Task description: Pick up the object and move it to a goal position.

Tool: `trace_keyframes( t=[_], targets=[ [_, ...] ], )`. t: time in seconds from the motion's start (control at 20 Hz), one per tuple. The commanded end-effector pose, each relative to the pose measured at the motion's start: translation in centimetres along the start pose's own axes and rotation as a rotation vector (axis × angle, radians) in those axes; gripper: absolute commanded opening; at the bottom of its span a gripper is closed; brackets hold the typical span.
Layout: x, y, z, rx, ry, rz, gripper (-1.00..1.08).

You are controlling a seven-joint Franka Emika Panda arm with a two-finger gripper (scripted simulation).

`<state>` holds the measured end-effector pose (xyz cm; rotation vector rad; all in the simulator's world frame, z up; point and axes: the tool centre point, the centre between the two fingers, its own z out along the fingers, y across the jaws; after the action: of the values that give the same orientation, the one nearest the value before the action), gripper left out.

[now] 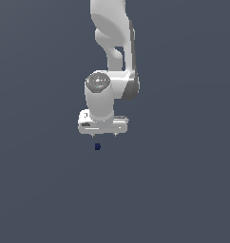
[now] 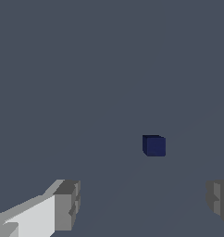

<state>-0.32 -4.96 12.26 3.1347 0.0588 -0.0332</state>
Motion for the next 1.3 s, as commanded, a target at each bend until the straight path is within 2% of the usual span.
trace_keyframes(
  t=[0.0,0.45,0.85,1.25],
  targets=[
    [0.3,1.3,1.8,0.002,0.006,0.001,1.00],
    [0.6,4.0,5.7,0.006,0.020,0.003,1.00],
    [0.5,4.1,6.4,0.006,0.019,0.005,1.00],
    [0.5,4.2,10.0,0.006,0.020,0.004,1.00]
  ],
)
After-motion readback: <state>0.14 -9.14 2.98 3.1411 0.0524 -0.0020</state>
